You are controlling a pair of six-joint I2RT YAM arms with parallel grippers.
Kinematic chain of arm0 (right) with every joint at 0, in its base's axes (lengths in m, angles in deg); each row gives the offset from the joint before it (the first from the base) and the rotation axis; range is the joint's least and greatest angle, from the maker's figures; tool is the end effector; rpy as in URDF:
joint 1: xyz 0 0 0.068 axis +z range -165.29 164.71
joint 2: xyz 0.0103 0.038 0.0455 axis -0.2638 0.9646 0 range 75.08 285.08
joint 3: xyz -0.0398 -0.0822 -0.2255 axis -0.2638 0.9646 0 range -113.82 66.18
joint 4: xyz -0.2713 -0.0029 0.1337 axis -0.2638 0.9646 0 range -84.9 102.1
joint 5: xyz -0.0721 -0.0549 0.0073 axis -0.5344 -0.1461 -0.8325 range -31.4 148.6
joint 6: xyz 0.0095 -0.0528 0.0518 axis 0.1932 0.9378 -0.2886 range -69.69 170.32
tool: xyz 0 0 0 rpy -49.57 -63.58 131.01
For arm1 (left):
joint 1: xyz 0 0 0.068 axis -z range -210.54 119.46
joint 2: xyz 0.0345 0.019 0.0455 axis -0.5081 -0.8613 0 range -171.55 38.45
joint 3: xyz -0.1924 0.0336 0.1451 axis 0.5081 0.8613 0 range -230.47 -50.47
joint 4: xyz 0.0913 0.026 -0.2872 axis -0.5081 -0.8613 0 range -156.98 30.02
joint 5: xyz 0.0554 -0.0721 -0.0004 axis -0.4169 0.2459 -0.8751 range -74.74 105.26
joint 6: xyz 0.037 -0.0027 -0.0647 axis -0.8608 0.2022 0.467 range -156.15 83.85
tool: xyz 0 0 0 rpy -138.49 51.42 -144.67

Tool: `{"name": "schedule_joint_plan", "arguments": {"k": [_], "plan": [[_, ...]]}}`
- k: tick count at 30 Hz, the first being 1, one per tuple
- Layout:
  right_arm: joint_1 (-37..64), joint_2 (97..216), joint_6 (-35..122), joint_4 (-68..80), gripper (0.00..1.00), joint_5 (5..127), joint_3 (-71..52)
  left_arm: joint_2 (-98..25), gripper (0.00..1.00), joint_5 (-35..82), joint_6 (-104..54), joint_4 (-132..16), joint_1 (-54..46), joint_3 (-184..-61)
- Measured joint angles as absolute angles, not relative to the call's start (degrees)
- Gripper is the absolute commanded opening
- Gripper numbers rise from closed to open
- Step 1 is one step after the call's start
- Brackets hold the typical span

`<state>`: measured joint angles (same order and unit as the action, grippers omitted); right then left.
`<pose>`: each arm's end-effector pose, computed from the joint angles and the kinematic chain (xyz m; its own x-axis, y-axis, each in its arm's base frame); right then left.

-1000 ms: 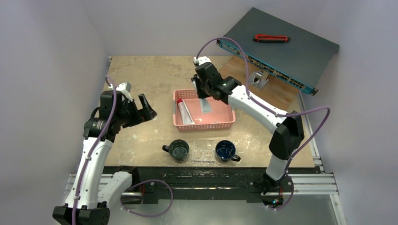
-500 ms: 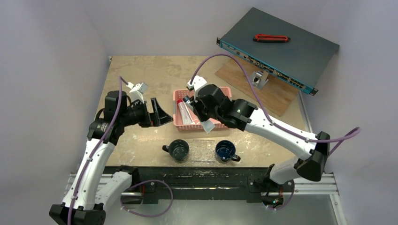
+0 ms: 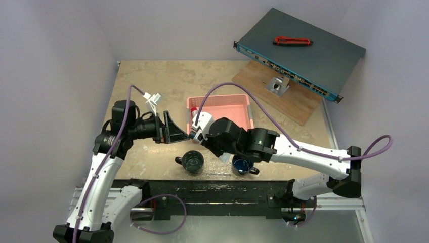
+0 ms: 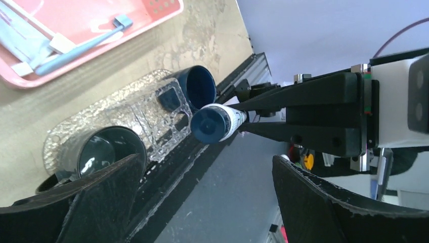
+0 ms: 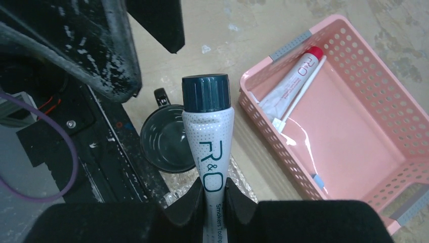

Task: Prepare toiletry sets of a toothbrush and toothpaste on the tray

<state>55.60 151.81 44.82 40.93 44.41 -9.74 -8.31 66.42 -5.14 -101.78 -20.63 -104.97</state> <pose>0.1335 0.3386 0.3161 -0.2759 -0.5132 -0.8127 -0.8291 0.5548 -0.0688 0.2198 -0.0880 0.3183 -0.8560 -0.1785 -0.4852 0.3529 0.4841 -0.8007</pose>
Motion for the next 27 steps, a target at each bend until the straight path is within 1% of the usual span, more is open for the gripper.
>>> {"name": "schedule_joint_plan", "arguments": {"k": [8,12,16,20,25,27], "plan": [[60.0,152.1,45.9,41.5,0.05,44.3,-10.3,-8.7,0.94,70.0,-5.3,-104.3,-18.9,-103.0],[61.8,153.6,46.5,41.7,0.05,43.5,-12.2,-8.4,0.87,70.7,-5.3,-105.4,-18.5,-101.3],[62.8,155.4,47.0,41.7,0.05,43.1,-13.7,-7.8,0.83,71.7,-5.3,-105.6,-18.4,-100.2],[63.5,157.1,47.5,41.7,0.05,43.0,-15.1,-6.8,0.73,72.9,-5.2,-105.4,-18.4,-99.4],[63.9,158.5,47.9,41.7,0.05,43.0,-16.5,-6.7,0.65,73.8,-5.2,-105.3,-18.2,-98.2],[64.2,159.0,48.0,41.7,0.05,43.0,-16.9,-6.7,0.61,73.9,-5.2,-105.2,-18.1,-97.9]]}}
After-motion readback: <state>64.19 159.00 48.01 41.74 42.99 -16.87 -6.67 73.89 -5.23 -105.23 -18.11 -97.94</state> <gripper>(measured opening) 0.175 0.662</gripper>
